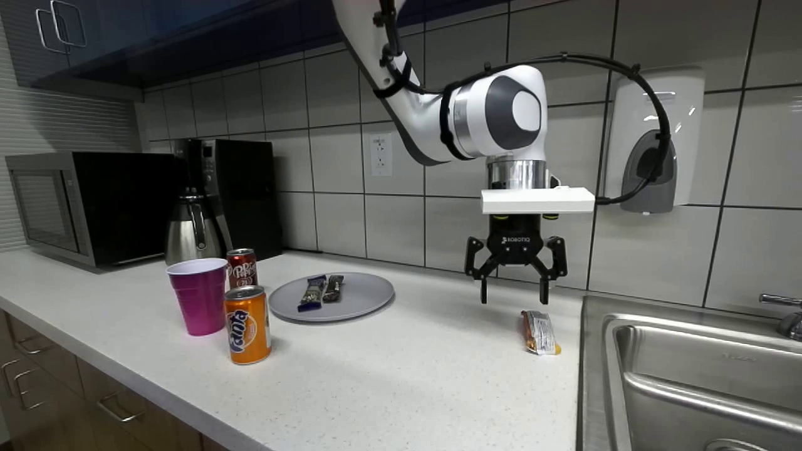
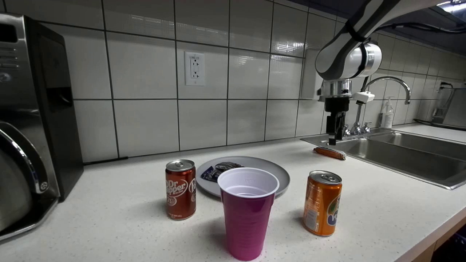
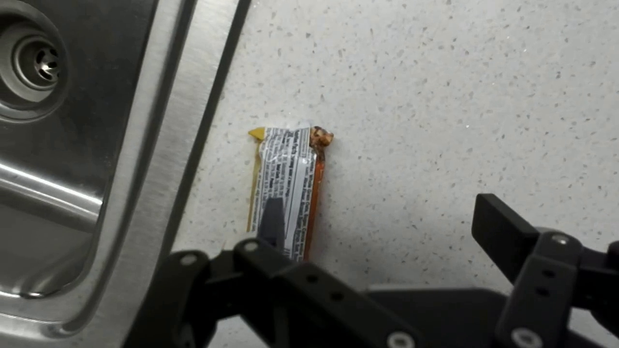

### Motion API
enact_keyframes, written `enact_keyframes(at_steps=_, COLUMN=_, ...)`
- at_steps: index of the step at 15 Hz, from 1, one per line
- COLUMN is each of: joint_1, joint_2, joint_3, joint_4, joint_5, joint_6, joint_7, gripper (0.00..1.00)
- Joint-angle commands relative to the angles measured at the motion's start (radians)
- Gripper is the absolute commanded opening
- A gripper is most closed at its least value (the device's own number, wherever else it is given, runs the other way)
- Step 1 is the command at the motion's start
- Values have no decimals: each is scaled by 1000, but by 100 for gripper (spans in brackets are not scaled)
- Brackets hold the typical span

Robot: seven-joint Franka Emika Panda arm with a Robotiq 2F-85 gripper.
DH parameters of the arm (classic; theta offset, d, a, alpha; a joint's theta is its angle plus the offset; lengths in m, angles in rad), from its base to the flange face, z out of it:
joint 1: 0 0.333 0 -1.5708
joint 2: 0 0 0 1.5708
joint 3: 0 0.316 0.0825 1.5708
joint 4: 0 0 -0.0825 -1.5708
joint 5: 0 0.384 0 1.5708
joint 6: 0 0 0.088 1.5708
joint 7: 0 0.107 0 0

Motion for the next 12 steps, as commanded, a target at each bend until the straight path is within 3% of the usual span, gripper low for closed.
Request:
enact_keyframes(at_steps=1, joint_1=-10, joint_2=73, joint_3=3, joint_4=84, joint_5=-1, joint_6=20, joint_7=55, gripper=100)
enact_keyframes(at_steps=12, joint_1=-23, joint_2=209, joint_3=12, joint_4=249, joint_5=-5, joint_6=21, joint_7=137, gripper=100)
